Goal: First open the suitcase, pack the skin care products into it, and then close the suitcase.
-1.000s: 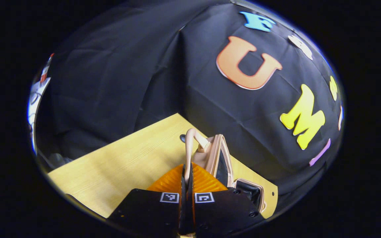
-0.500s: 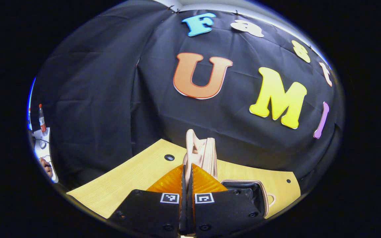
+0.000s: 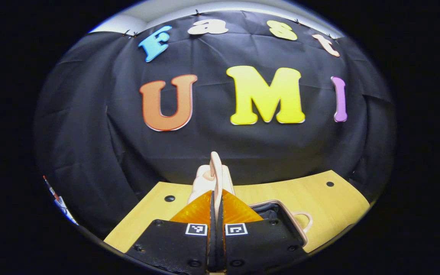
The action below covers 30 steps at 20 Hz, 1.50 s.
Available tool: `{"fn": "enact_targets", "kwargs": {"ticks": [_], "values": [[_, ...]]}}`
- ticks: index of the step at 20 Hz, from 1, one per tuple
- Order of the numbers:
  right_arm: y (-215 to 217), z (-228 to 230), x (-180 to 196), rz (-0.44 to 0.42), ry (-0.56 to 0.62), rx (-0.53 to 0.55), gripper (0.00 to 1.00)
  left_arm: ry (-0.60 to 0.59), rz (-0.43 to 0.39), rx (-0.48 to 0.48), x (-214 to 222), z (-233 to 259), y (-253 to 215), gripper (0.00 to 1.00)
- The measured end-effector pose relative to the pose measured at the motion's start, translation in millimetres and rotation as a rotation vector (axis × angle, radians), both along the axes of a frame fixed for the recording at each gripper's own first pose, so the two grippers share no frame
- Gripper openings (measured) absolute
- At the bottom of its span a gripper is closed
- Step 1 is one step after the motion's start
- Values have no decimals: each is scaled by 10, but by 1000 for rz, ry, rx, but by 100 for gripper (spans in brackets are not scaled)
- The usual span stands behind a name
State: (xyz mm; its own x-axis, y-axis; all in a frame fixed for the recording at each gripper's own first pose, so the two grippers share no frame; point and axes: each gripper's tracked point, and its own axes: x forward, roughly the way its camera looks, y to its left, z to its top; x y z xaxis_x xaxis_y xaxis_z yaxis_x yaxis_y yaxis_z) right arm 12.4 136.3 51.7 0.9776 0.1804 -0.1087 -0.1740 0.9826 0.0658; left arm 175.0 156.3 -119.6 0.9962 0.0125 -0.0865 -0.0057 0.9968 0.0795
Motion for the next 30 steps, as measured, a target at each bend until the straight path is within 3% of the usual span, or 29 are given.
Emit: {"fn": "enact_targets", "kwargs": {"ticks": [2,5,8,13,20,21,22,24,27,28,30], "values": [[-13,-57,43,15,8,-8,80,30,-55,-14,38,-121,-449,3],[-78,-146,99,25,25,-11,80,61,-97,40,115,-330,-888,3],[-164,-255,151,24,55,4,80,157,-189,42,72,-678,-1353,3],[-289,-406,234,17,92,19,80,268,-269,131,5,-1184,-1592,3],[-411,-602,277,-10,133,26,79,402,-215,212,98,-1850,-1721,3],[-443,-616,270,-16,135,27,79,412,-206,223,126,-1888,-1729,11],[-467,-625,263,-21,138,26,79,417,-195,236,157,-1928,-1745,4],[-518,-624,250,-31,137,27,79,427,-193,242,170,-1983,-1798,6],[-583,-589,243,-46,129,24,80,450,-196,185,118,-2009,-1871,24],[-599,-573,240,-51,126,28,80,458,-210,149,94,-2003,-1927,35],[-600,-557,240,-57,124,37,80,449,-199,68,44,-1908,-1967,47]]}}
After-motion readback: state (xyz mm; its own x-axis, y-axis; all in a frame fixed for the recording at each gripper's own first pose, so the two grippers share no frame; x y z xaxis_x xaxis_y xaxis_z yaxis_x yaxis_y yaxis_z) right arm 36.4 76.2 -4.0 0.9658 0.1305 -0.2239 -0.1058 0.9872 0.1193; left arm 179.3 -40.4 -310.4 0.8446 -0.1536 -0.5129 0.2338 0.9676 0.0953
